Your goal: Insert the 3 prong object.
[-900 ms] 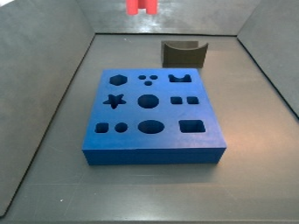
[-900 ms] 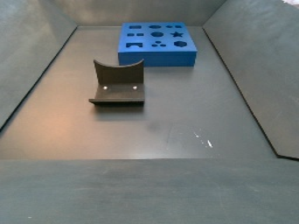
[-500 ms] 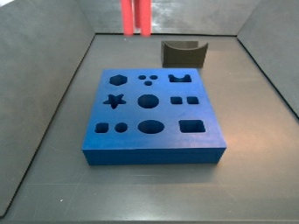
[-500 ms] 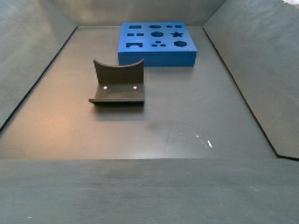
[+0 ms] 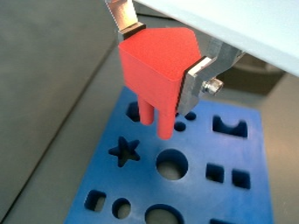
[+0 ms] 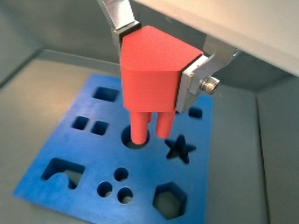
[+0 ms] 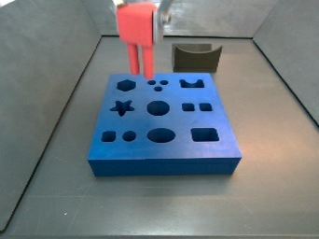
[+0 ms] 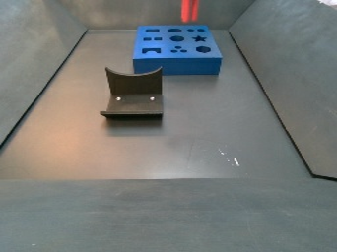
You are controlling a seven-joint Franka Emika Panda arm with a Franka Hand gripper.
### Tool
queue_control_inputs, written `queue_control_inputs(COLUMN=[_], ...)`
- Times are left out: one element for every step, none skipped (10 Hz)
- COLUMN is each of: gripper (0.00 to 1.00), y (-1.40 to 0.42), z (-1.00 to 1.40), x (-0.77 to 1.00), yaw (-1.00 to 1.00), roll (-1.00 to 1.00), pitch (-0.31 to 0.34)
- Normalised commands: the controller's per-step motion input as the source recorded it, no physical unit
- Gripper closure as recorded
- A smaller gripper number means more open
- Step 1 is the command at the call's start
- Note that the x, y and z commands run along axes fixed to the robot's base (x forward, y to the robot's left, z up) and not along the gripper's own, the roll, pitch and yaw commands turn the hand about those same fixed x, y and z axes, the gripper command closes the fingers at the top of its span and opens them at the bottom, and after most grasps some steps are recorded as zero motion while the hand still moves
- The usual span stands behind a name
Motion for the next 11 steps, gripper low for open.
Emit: queue_control_inputs(gripper=[1.00, 1.00, 1.00, 1.00, 1.00, 1.00, 1.00, 1.00, 1.00, 1.00, 1.00], y=[0.33, 0.11, 0.16, 0.23, 0.17, 0.14, 0.11, 0.31, 0.31, 0.24, 0.26], z=[-0.94, -0.83, -0.65, -0.50, -0.14, 0.00, 0.00, -0.22, -0.30, -0.29, -0.28], x=[0.15, 0.25, 0.13, 0.00, 0.00, 0.00, 0.00, 0.00, -0.08, -0.10, -0.12], yaw=[-0.59, -0.76, -0.82, -0.76, -0.32, -0.09, -0.03, -0.37, -0.67, -0.73, -0.71], roll=[0.01, 0.02, 0.00, -0.02, -0.07, -0.11, -0.09, -0.06, 0.00, 0.00, 0.00], pitch=[0.000, 0.000, -0.014, 0.000, 0.000, 0.000, 0.000, 0.000, 0.000, 0.000, 0.000])
